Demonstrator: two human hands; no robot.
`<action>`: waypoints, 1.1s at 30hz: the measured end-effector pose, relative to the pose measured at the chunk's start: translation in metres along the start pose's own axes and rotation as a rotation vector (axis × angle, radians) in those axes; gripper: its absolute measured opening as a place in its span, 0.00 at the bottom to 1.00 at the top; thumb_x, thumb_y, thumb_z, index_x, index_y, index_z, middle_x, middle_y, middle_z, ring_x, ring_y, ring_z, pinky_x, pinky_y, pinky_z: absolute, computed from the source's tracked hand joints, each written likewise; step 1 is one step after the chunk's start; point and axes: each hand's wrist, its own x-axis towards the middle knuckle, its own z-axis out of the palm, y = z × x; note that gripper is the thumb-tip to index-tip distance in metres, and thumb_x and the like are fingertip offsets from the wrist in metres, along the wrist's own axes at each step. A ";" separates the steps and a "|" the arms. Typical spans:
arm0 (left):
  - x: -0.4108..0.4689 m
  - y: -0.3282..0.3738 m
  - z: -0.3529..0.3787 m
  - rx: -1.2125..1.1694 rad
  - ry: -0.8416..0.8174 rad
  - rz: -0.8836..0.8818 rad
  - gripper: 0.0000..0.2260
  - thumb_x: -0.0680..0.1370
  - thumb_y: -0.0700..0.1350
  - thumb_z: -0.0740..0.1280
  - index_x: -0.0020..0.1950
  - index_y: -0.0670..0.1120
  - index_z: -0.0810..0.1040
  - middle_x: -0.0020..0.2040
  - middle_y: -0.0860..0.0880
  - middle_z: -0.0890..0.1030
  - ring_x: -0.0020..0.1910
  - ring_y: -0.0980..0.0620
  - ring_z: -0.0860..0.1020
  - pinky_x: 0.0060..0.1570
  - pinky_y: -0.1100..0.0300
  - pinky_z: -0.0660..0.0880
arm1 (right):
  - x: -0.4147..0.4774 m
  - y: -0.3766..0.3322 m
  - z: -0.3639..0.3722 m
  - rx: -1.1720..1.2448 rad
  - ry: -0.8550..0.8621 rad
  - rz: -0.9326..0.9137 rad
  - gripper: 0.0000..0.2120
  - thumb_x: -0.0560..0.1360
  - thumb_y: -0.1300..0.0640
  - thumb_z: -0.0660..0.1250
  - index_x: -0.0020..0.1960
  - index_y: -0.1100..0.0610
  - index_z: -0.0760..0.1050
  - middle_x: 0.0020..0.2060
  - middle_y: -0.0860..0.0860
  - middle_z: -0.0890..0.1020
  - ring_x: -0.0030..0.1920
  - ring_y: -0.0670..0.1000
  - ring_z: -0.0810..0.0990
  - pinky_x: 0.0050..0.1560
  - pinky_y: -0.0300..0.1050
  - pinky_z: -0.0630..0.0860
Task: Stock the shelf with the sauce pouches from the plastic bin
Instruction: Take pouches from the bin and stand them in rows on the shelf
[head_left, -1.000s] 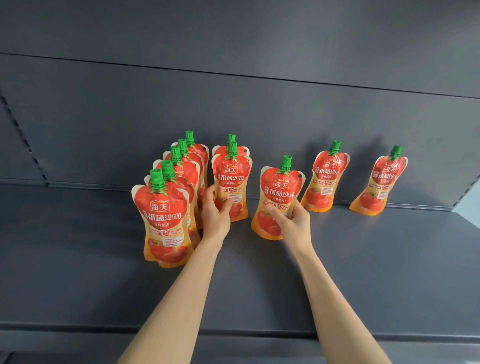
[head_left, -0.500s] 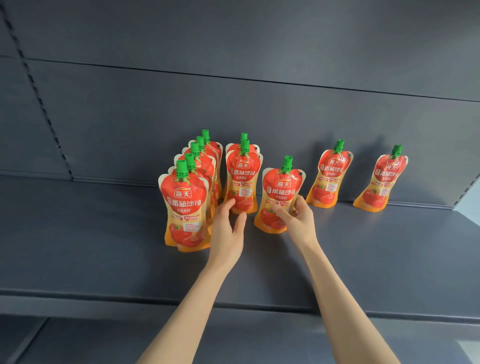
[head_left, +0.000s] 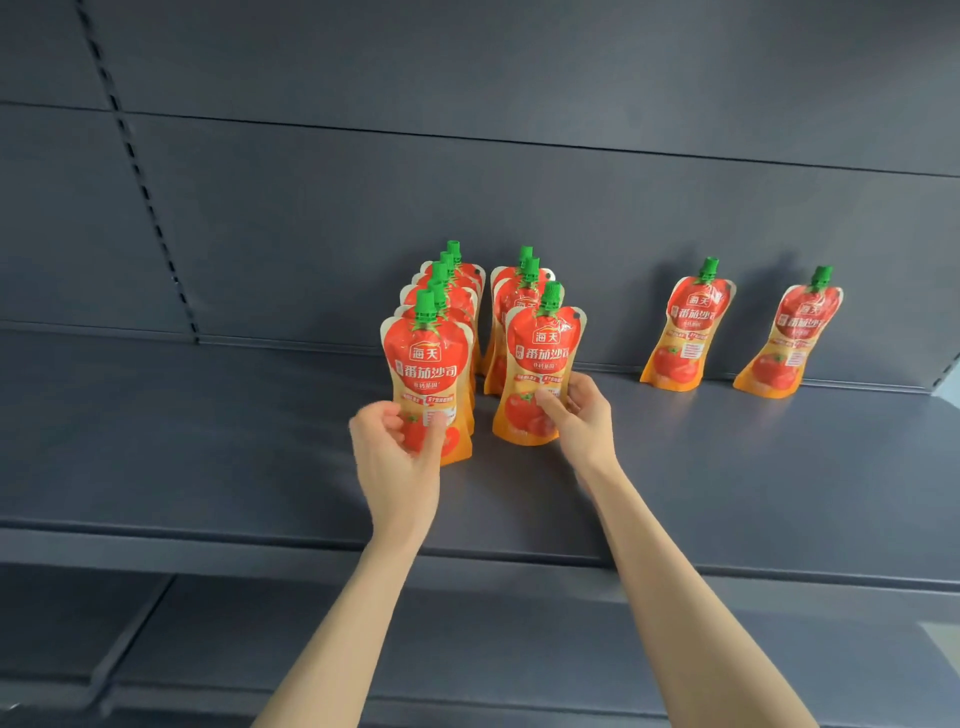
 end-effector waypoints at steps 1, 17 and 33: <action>0.005 -0.002 0.000 0.028 -0.010 -0.022 0.21 0.70 0.53 0.73 0.55 0.45 0.69 0.54 0.47 0.71 0.49 0.52 0.73 0.45 0.60 0.73 | 0.000 0.000 0.003 -0.018 -0.007 -0.001 0.14 0.76 0.53 0.67 0.59 0.55 0.70 0.53 0.49 0.78 0.51 0.46 0.79 0.46 0.35 0.75; 0.025 -0.017 0.005 -0.047 -0.248 -0.071 0.27 0.71 0.52 0.72 0.65 0.46 0.67 0.61 0.48 0.72 0.57 0.53 0.73 0.51 0.60 0.73 | 0.007 0.008 0.020 -0.258 0.039 -0.031 0.19 0.77 0.53 0.65 0.65 0.54 0.66 0.54 0.46 0.75 0.54 0.47 0.76 0.52 0.42 0.74; 0.022 -0.013 0.005 0.029 -0.231 -0.073 0.30 0.70 0.54 0.72 0.68 0.47 0.65 0.64 0.47 0.70 0.61 0.51 0.72 0.54 0.55 0.74 | 0.002 0.005 0.022 -0.434 0.074 -0.016 0.23 0.77 0.51 0.65 0.70 0.52 0.64 0.64 0.53 0.75 0.63 0.54 0.74 0.62 0.57 0.75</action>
